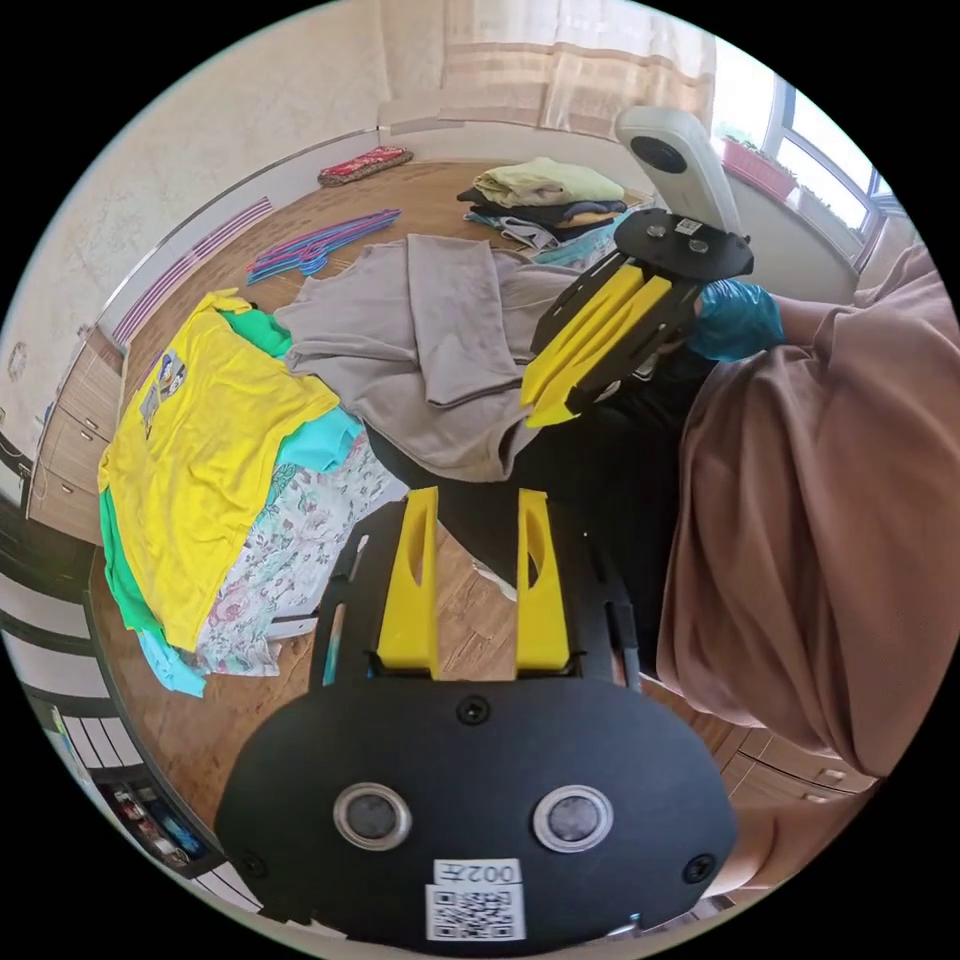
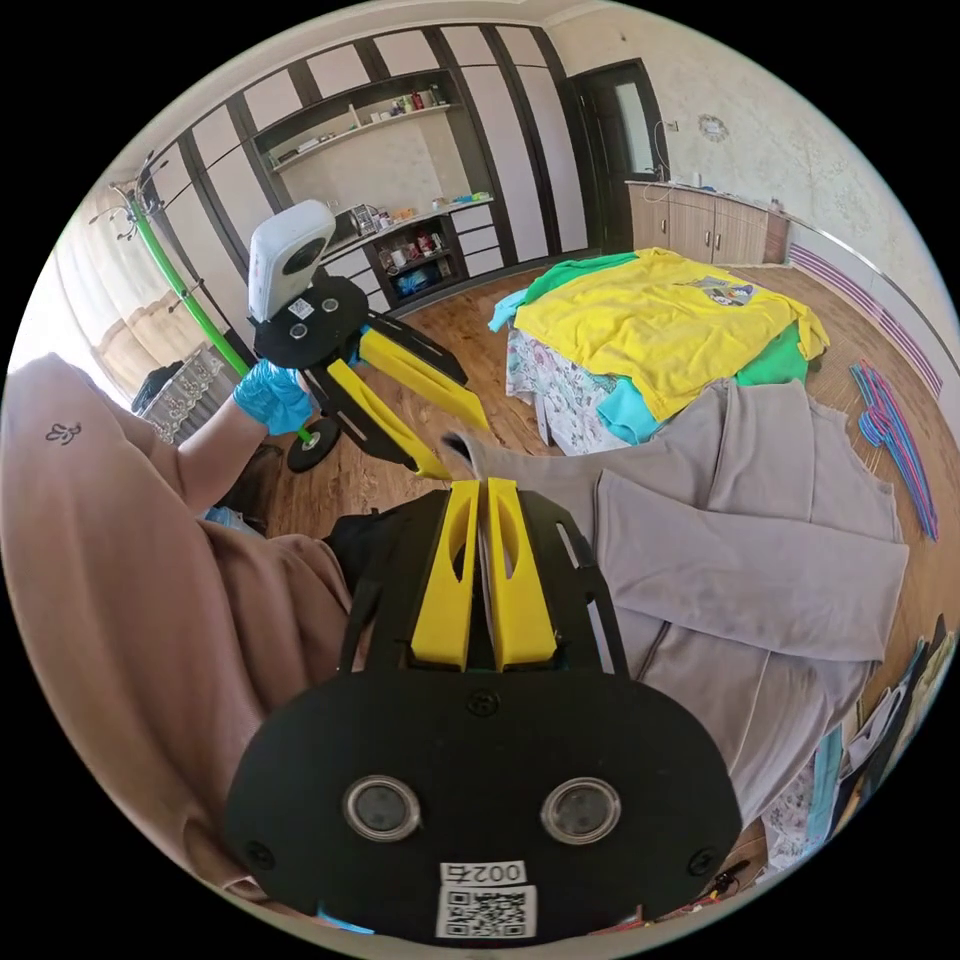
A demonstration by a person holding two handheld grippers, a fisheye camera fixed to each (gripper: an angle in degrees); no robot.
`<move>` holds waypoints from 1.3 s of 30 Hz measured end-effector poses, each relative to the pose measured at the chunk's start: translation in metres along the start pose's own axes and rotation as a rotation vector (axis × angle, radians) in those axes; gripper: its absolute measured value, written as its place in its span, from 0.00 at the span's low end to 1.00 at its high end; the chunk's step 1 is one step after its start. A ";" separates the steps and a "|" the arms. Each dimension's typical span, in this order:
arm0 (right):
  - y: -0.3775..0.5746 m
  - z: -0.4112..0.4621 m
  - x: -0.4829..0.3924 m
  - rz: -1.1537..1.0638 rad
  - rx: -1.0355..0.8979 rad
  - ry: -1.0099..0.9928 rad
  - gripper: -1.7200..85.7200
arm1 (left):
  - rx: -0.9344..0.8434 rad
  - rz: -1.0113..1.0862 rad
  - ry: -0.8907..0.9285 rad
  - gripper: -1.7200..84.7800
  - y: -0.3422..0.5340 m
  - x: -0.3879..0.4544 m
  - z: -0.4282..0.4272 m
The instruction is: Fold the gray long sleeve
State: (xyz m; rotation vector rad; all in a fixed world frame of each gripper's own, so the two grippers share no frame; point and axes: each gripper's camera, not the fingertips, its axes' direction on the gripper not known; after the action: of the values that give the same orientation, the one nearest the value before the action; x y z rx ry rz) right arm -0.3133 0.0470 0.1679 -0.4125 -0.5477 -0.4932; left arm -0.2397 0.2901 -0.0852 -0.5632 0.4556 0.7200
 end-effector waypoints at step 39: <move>0.095 -0.020 -0.085 0.132 -0.419 0.774 0.06 | 0.091 -0.076 -0.213 0.01 0.049 0.041 -0.051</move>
State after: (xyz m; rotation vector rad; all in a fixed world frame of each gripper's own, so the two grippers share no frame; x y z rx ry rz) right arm -0.3171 0.1416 0.0800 -0.6063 0.3370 -0.5935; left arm -0.2577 0.3085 -0.1627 -0.4105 0.2657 0.6745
